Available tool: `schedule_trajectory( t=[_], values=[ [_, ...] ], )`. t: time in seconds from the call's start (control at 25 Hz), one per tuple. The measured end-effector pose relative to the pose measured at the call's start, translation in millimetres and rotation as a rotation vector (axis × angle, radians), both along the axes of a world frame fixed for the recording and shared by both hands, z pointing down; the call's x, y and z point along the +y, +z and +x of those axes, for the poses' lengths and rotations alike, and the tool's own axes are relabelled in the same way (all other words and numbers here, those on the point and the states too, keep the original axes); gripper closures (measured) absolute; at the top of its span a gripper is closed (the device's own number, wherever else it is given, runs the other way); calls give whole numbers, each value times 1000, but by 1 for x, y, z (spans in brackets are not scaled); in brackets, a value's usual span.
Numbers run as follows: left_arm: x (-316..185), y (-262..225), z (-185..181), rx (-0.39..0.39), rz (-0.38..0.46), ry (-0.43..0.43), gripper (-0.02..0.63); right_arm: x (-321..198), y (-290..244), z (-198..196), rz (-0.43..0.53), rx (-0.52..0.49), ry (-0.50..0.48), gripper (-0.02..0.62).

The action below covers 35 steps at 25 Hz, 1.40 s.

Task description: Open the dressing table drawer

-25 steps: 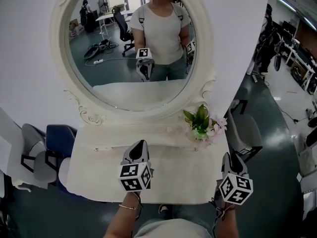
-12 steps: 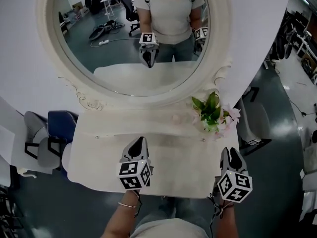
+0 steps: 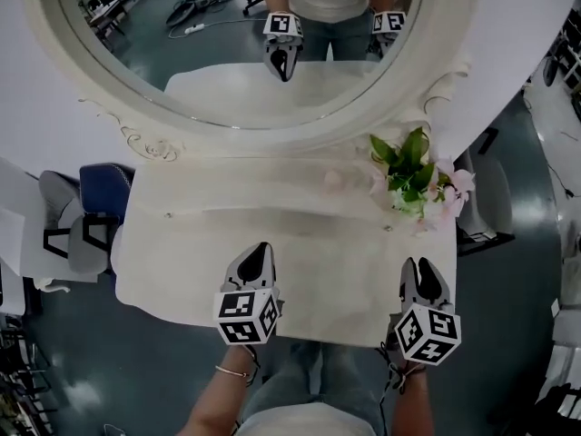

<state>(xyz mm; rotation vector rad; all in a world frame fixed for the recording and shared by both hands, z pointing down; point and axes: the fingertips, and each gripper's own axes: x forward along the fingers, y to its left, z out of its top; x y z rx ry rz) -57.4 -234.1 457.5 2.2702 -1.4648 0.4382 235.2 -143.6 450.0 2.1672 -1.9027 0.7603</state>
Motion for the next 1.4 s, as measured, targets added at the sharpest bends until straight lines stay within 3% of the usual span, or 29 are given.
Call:
schedule_trajectory(
  t=[0.44, 1.04, 1.4],
  values=[
    [10, 47, -21, -28, -66, -63, 586, 3, 50, -7, -81, -11, -31, 476],
    [17, 59, -16, -48, -96, -48, 586, -2, 68, -12, -122, -25, -49, 472],
    [18, 65, -28, -45, -114, -93, 586, -19, 78, -20, -145, -26, -90, 471]
  ],
)
